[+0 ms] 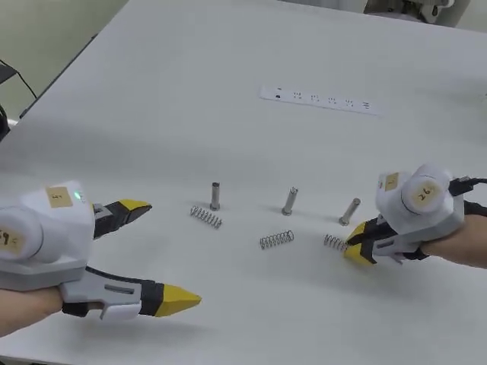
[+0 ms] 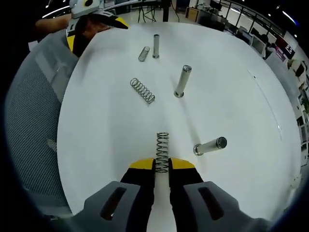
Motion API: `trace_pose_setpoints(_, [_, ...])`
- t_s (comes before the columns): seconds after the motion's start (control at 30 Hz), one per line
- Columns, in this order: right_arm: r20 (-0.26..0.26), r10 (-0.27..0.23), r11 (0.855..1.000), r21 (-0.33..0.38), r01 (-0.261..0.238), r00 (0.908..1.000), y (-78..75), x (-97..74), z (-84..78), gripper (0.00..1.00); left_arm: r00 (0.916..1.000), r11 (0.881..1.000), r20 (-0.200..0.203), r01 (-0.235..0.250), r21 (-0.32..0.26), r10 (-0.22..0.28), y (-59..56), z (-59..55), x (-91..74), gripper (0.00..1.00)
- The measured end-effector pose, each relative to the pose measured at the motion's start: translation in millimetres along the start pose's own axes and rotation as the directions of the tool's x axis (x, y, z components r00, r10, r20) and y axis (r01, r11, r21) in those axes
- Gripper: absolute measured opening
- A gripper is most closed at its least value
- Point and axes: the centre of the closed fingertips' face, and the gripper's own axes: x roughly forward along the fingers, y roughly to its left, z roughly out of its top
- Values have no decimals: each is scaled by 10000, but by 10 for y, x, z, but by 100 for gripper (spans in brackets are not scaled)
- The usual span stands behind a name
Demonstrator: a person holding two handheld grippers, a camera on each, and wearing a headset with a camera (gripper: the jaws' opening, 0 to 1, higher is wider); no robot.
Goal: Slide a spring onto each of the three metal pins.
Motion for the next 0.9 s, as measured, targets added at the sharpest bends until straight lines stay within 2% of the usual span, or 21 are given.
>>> trace_pose_setpoints(0.37, [455, -116, 9981, -600, 143, 9989, 80, -241, 205, 8, 9996, 9997, 190, 217, 116, -219, -64, 103, 61, 90])
trace_pose_setpoints(0.63, [810, 102, 9955, -947, -25, 9967, 270, -336, 406, 8, 9964, 9960, 203, 819, 349, -827, -232, 174, 202, 88])
trace_pose_setpoints(0.9, [1120, 373, 9917, -1262, -230, 9930, 437, -379, 560, 8, 9922, 9914, 272, 1200, 522, -1215, -305, 254, 326, 85])
